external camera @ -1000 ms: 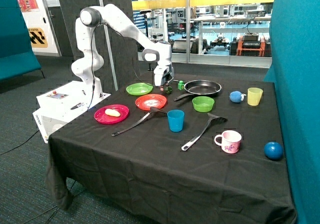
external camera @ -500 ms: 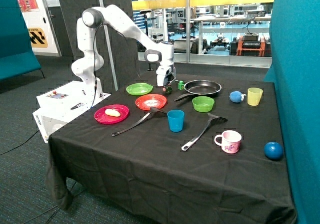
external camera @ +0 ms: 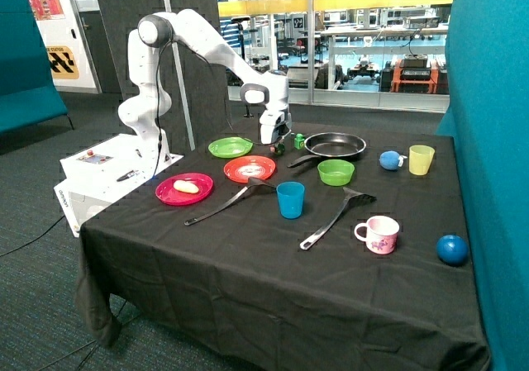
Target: Cook the vegetables
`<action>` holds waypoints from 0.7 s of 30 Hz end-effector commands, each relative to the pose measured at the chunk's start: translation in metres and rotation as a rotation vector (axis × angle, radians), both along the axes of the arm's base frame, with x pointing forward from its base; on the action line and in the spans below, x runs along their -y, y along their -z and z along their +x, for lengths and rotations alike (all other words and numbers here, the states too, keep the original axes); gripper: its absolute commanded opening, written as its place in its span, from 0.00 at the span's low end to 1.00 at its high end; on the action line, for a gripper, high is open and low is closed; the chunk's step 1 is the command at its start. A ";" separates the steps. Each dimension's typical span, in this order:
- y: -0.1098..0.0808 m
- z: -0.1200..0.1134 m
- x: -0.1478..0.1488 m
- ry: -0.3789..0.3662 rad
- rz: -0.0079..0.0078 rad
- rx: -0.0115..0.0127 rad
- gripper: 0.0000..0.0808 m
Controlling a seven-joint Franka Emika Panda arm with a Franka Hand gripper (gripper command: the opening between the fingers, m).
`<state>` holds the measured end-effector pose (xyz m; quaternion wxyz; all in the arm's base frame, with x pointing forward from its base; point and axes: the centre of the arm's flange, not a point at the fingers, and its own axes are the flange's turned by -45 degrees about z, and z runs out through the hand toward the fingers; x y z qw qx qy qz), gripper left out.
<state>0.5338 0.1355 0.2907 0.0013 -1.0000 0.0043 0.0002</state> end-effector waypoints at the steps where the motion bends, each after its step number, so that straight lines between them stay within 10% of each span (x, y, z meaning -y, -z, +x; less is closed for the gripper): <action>1: 0.003 -0.003 0.001 0.000 -0.0025 0.0004 0.76; 21: 0.005 0.007 0.007 0.008 -0.0025 0.0004 0.63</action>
